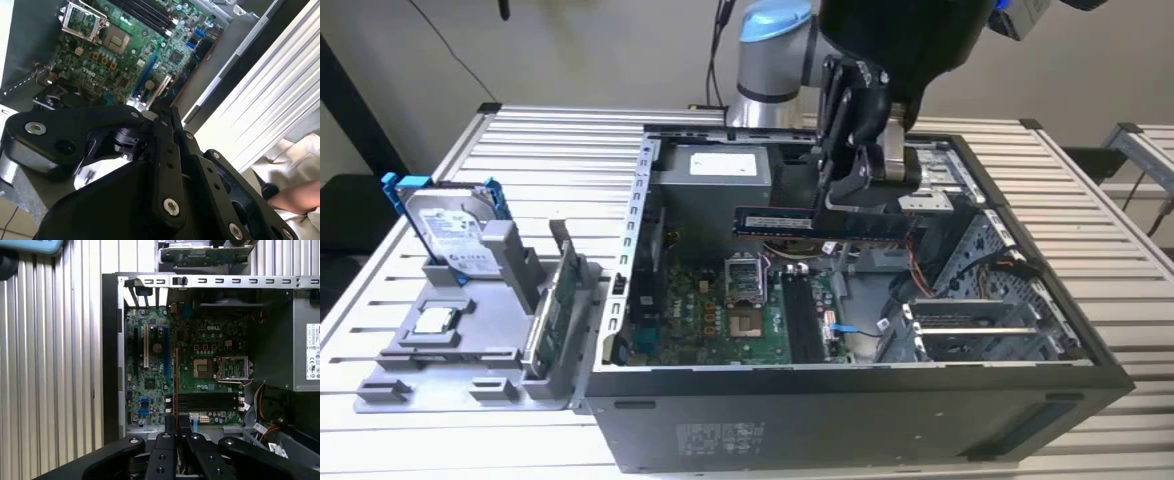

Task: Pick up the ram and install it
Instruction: 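Pick up the ram and move it above insertion slot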

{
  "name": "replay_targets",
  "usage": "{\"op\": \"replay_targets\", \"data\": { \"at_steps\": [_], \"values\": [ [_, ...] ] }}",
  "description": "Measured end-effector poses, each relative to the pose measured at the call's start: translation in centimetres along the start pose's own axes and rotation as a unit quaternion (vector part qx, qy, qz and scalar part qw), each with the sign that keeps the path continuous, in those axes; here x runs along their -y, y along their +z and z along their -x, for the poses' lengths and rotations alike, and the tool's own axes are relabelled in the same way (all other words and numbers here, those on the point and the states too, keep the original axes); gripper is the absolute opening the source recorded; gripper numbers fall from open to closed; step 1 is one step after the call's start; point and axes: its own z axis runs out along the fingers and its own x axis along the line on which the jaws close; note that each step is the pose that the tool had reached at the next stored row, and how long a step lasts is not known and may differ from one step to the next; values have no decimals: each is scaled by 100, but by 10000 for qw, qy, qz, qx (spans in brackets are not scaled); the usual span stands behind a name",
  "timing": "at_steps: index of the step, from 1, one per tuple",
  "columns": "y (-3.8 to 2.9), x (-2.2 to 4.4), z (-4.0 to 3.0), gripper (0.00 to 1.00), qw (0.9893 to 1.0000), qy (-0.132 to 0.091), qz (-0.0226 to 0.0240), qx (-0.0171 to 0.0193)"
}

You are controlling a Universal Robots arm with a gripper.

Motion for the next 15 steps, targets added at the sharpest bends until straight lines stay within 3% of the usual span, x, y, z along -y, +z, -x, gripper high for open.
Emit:
{"op": "replay_targets", "data": {
  "at_steps": [6,11,15],
  "values": [
    [-5,87,3,14,10000,-74,3,8],
    [-6,87,7,14,10000,-75,3,7],
    [-2,85,83,14,10000,-75,3,7]
  ]
}}
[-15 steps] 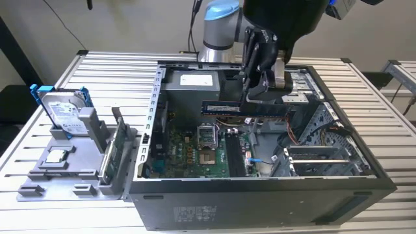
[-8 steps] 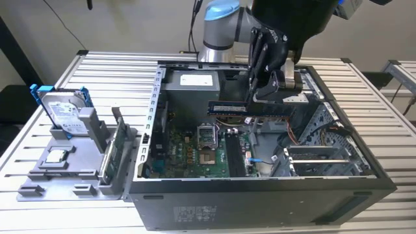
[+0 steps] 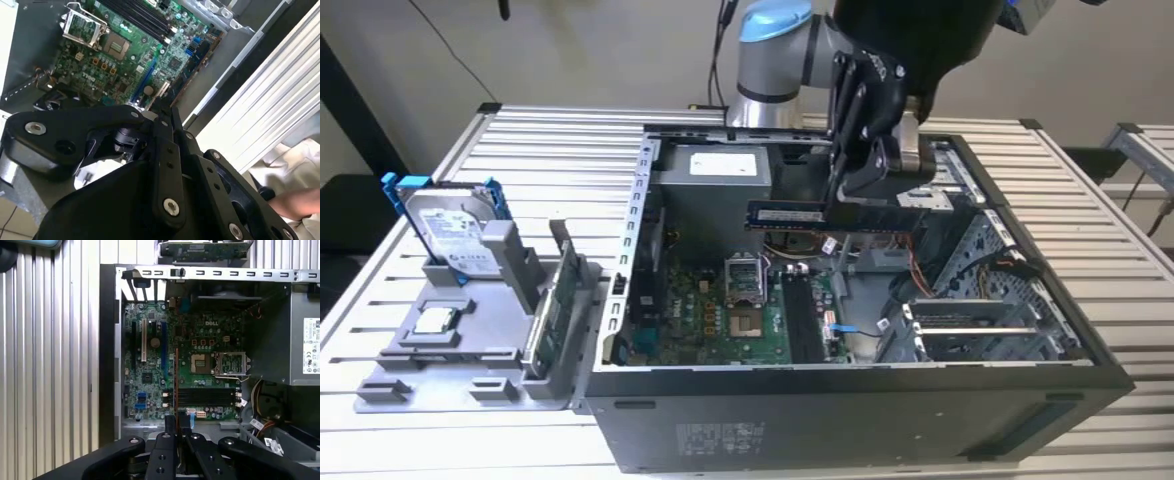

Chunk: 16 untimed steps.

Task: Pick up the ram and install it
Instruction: 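Pick up the ram and move it above insertion slot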

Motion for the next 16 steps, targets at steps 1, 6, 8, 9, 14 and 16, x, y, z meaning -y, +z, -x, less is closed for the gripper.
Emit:
{"op": "replay_targets", "data": {
  "at_steps": [1,6,8,9,14,16],
  "values": [
    [2,0,26,14,10000,0,-1,0],
    [9,0,196,14,10000,0,-4,0],
    [13,0,265,14,10000,0,-6,1],
    [15,0,299,14,10000,0,-7,1],
    [23,2,464,14,10000,0,-10,1],
    [26,4,520,14,10000,0,-11,1]
  ]
}}
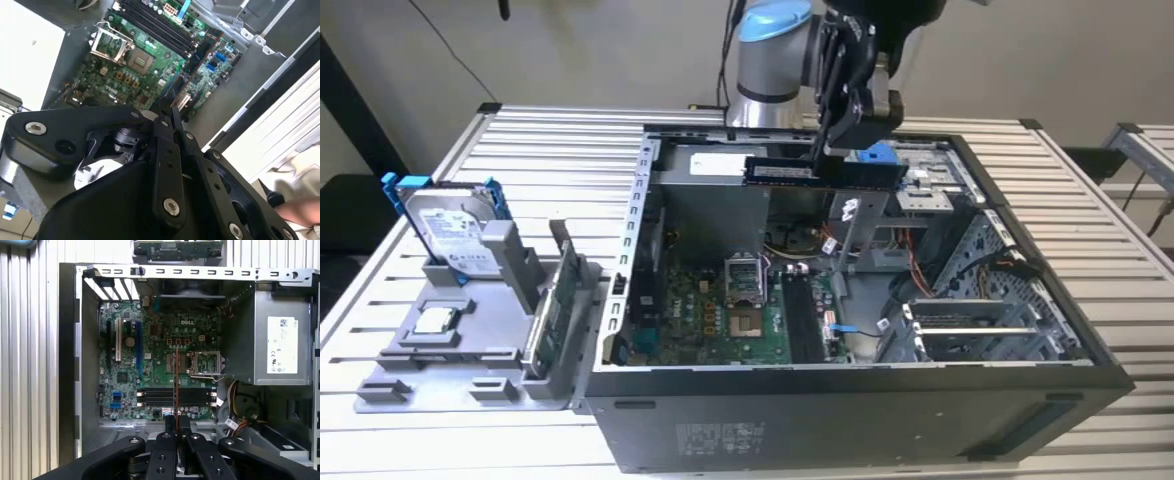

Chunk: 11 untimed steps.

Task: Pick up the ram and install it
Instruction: 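Pick up the ram and move it above insertion slot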

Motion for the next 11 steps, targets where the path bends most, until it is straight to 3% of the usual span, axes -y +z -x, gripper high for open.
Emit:
{"op": "replay_targets", "data": {
  "at_steps": [6,11],
  "values": [
    [9,3,151,14,10000,0,-4,2],
    [14,37,224,14,10000,0,-5,4]
  ]
}}
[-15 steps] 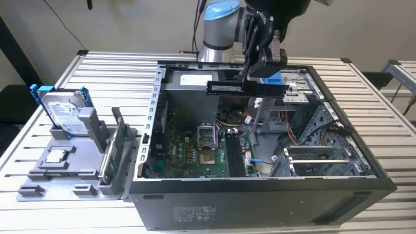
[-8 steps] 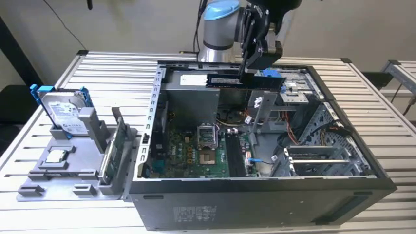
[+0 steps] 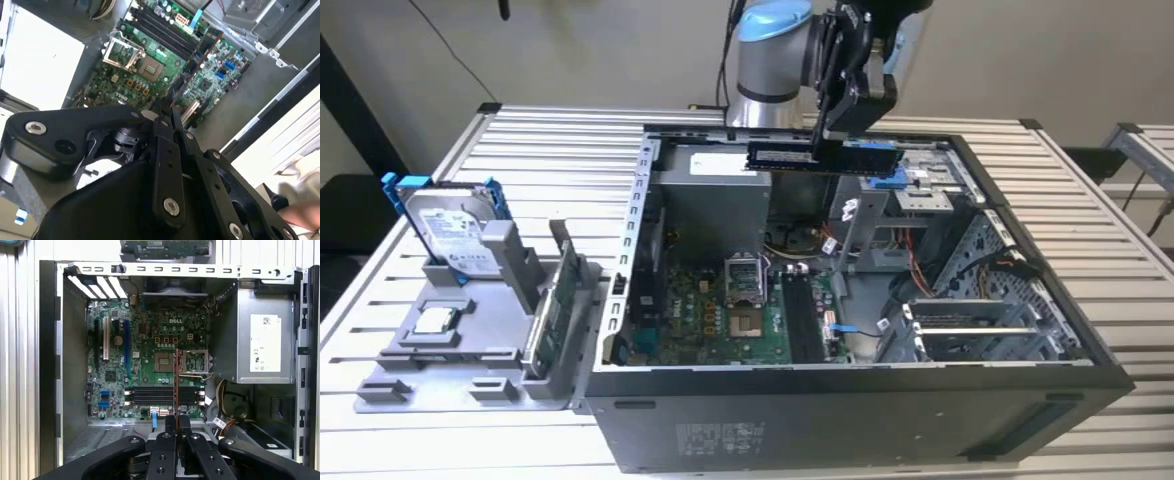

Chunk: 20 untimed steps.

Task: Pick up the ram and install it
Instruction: 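Pick up the ram and move it above insertion slot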

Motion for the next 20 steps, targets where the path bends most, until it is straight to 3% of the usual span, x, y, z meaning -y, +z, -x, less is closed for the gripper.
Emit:
{"op": "replay_targets", "data": {
  "at_steps": [11,15,20],
  "values": [
    [8,146,117,14,10000,-1,0,2],
    [10,158,126,14,10000,1,-3,1],
    [12,159,127,14,10000,-3,-71,7]
  ]
}}
